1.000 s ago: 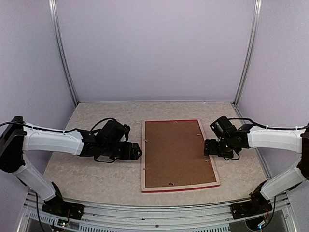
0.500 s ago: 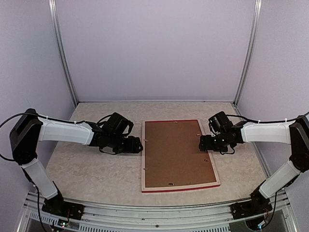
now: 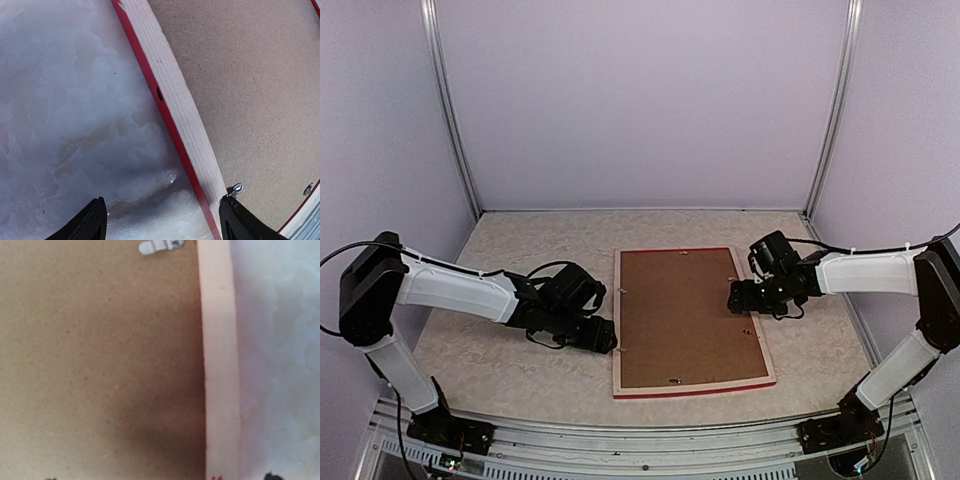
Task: Put the photo into the frame
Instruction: Press the fastener onto the backboard.
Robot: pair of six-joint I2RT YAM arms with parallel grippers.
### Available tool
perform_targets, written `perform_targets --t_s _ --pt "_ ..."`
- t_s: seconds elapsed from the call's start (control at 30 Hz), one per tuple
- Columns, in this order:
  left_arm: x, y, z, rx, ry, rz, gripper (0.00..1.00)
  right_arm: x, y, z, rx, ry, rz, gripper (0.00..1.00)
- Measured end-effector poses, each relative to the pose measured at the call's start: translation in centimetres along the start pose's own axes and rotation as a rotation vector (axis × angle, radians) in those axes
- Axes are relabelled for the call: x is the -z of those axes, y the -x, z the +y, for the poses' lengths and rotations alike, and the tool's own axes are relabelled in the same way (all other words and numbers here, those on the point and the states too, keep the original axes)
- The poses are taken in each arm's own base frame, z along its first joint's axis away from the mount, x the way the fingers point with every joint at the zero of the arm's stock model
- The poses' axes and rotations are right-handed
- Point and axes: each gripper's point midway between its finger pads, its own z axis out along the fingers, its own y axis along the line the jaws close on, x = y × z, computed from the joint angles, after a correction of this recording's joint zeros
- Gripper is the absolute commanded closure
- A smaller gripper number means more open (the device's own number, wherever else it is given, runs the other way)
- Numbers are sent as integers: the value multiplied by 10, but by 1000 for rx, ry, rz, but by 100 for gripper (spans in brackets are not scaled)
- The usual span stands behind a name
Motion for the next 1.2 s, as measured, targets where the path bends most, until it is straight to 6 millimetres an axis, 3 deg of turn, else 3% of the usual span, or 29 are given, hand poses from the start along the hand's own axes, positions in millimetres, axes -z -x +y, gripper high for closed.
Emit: perform_targets --t_s 0.9,1.2 --pt "-9 -7 -13 -41 22 -12 25 -7 -21 -8 -10 1 32 12" --pt "-4 -19 -18 -64 16 5 25 -9 -26 -9 -23 8 41 12"
